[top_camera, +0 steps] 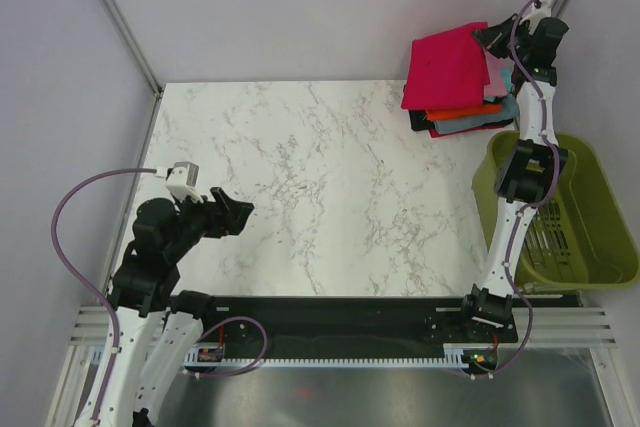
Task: Fold and stack the t-shirts
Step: Neatly place the folded tshirt to the corner
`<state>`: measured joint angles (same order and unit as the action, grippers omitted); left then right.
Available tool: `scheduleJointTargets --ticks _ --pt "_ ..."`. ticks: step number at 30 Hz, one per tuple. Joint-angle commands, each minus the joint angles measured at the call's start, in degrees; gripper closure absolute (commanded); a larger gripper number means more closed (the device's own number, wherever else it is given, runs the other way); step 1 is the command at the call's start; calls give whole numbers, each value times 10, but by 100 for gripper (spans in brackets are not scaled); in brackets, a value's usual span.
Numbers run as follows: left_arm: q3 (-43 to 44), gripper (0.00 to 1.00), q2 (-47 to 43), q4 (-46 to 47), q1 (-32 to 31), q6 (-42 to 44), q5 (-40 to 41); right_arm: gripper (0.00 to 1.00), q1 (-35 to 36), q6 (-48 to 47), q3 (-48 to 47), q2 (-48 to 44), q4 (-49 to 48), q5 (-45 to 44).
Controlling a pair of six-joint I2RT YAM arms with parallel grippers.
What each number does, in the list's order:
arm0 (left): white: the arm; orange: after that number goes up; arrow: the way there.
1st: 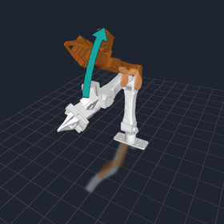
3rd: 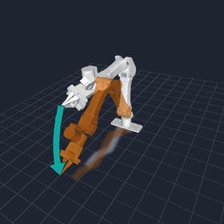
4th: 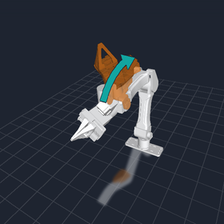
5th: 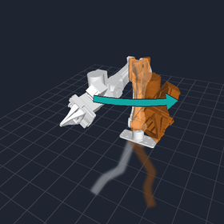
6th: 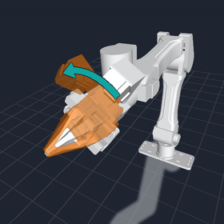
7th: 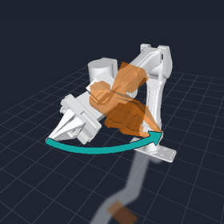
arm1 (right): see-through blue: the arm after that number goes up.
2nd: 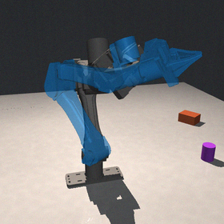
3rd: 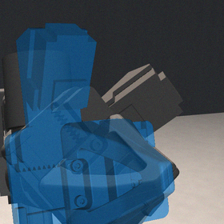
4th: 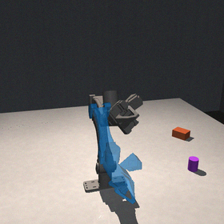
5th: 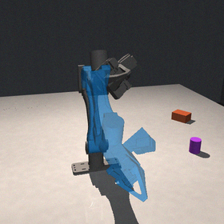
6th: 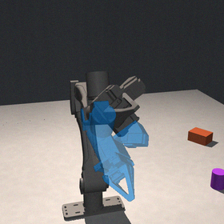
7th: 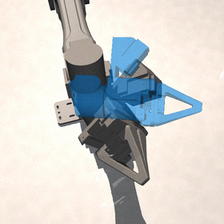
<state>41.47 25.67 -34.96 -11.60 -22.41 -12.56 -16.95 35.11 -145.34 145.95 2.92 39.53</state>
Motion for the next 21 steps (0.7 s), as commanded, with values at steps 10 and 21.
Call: scheduleJointTargets --ticks 10,21 --pt "-1 17 13 20 3 16 -5 100 -44 -43 -14 69 -68 -151" --pt "-3 17 15 19 3 15 -5 100 -79 -63 -14 123 -78 -187"
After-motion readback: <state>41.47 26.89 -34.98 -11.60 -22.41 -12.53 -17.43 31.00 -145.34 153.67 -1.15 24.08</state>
